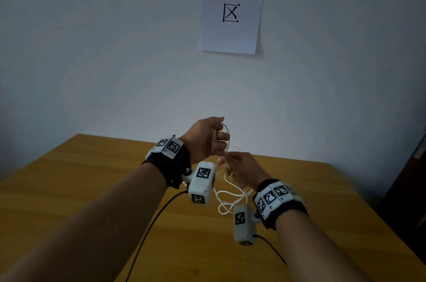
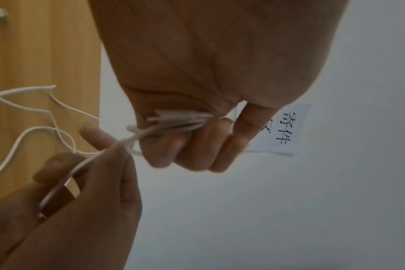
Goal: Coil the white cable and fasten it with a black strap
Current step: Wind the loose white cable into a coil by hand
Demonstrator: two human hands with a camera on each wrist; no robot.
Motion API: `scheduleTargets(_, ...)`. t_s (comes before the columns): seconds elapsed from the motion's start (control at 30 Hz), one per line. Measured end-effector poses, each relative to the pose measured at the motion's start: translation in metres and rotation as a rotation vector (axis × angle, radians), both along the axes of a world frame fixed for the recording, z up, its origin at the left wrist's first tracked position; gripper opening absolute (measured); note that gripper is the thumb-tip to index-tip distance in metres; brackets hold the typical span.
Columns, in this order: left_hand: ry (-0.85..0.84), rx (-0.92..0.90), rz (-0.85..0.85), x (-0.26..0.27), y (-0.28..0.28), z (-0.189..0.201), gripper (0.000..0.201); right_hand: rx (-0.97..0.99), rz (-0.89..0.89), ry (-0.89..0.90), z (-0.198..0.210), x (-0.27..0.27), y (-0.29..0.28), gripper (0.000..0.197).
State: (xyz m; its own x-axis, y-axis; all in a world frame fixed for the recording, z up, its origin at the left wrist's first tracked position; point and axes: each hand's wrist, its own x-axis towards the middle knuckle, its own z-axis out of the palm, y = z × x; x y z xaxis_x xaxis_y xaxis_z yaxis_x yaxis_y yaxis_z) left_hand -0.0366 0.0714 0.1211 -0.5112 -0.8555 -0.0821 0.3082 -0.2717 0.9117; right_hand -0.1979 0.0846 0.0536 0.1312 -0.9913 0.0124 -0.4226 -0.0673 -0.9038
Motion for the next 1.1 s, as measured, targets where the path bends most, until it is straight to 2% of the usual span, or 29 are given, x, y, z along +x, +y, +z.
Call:
scheduleTargets(0.13, 0.008, -0.056, 0.055, -0.006, 0.005, 0.002, 0.027, 0.083, 0.114, 0.018, 0.007, 0.011, 0.008, 0.022)
scheduleTargets(0.2, -0.056, -0.082, 0.092, -0.008, 0.007, 0.001, 0.028, 0.093, 0.147, 0.021, 0.009, 0.014, 0.011, 0.021)
scheduleTargets(0.27, -0.148, -0.109, 0.165, -0.008, 0.007, -0.002, 0.053, 0.09, 0.17, 0.04, 0.009, 0.016, 0.011, 0.025)
scheduleTargets(0.3, -0.212, -0.134, 0.192, -0.009, 0.007, -0.003, 0.062, 0.089, 0.172, 0.053, 0.01, 0.015, 0.011, 0.024)
scheduleTargets(0.47, -0.552, -0.305, 0.236, -0.011, 0.008, -0.008, 0.073, 0.11, 0.16, 0.062, 0.014, 0.014, 0.01, 0.017)
scheduleTargets(0.5, -0.64, -0.355, 0.231, -0.013, 0.009, -0.011, 0.071, 0.112, 0.163, 0.068, 0.016, 0.015, 0.012, 0.016)
scheduleTargets(0.57, -0.93, -0.516, 0.192, -0.013, 0.007, -0.018, 0.063, 0.115, 0.172, 0.099, 0.019, 0.017, 0.015, 0.012)
scheduleTargets(0.63, -1.189, -0.633, 0.173, -0.013, 0.008, -0.022, 0.062, 0.116, 0.175, 0.133, 0.022, 0.019, 0.019, 0.018)
scheduleTargets(0.7, -1.302, -0.7, 0.171, -0.013, 0.008, -0.023, 0.064, 0.11, 0.187, 0.151, 0.026, 0.021, 0.023, 0.024)
scheduleTargets(0.83, -1.534, -0.894, 0.066, -0.015, 0.019, -0.019, 0.054, 0.075, 0.174, 0.192, 0.031, 0.019, 0.03, 0.025)
scheduleTargets(0.93, -1.571, -1.035, 0.069, -0.011, 0.018, -0.024, 0.054, 0.022, 0.134, 0.233, 0.029, 0.016, 0.028, 0.021)
scheduleTargets(1.0, -1.555, -1.025, 0.096, -0.009, 0.014, -0.025, 0.055, -0.014, 0.095, 0.222, 0.026, 0.012, 0.025, 0.017)
scheduleTargets(1.03, -1.532, -0.989, 0.104, -0.007, 0.012, -0.025, 0.063, -0.038, 0.072, 0.206, 0.025, 0.01, 0.024, 0.018)
scheduleTargets(1.1, -1.554, -0.925, 0.042, -0.008, 0.005, -0.025, 0.092, -0.087, 0.044, 0.171, 0.023, 0.007, 0.022, 0.02)
